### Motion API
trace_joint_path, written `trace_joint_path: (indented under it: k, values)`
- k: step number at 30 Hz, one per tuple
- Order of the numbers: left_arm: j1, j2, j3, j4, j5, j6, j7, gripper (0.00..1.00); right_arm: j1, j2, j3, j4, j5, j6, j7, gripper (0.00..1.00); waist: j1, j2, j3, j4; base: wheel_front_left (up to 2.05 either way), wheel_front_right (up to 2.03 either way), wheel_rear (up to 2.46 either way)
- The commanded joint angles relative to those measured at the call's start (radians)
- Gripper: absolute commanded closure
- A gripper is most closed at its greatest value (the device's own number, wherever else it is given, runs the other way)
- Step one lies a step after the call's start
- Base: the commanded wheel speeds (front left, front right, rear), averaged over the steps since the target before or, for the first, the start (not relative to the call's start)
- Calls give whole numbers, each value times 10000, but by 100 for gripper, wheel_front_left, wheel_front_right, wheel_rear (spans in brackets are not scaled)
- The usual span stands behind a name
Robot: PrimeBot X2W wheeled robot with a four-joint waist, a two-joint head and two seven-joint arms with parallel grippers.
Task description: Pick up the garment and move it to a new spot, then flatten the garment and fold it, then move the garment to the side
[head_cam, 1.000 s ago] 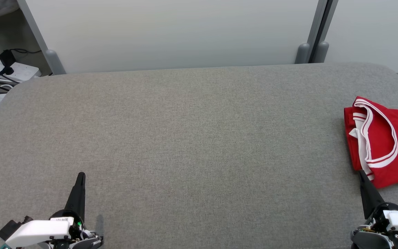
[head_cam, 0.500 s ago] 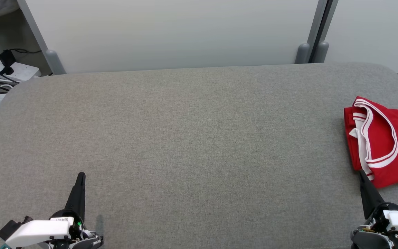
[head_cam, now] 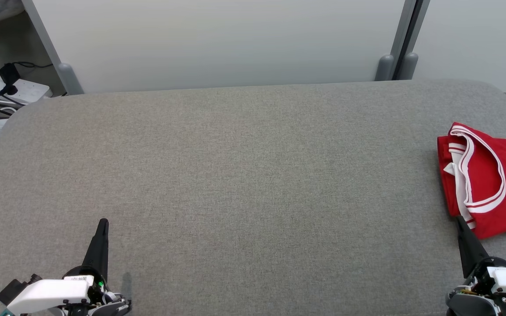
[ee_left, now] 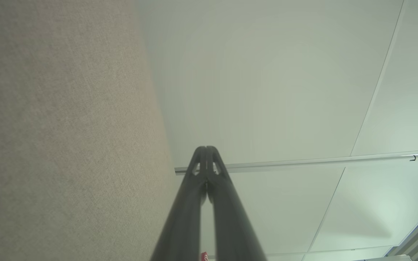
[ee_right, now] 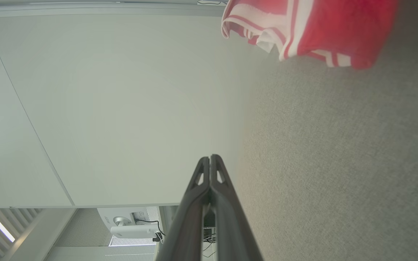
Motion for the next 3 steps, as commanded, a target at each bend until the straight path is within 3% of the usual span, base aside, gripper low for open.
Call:
trace_joint_path:
  k: [1, 3]
  values:
    - [-576, 76, 336, -224, -28, -84, 37, 100, -357, -102, 154, -272, 115, 46, 76, 100, 0, -1, 0, 0, 0, 0, 0]
    - [-576, 76, 336, -224, -28, -84, 37, 100, -357, -102, 154, -272, 115, 46, 76, 100, 0, -1, 0, 0, 0, 0, 0]
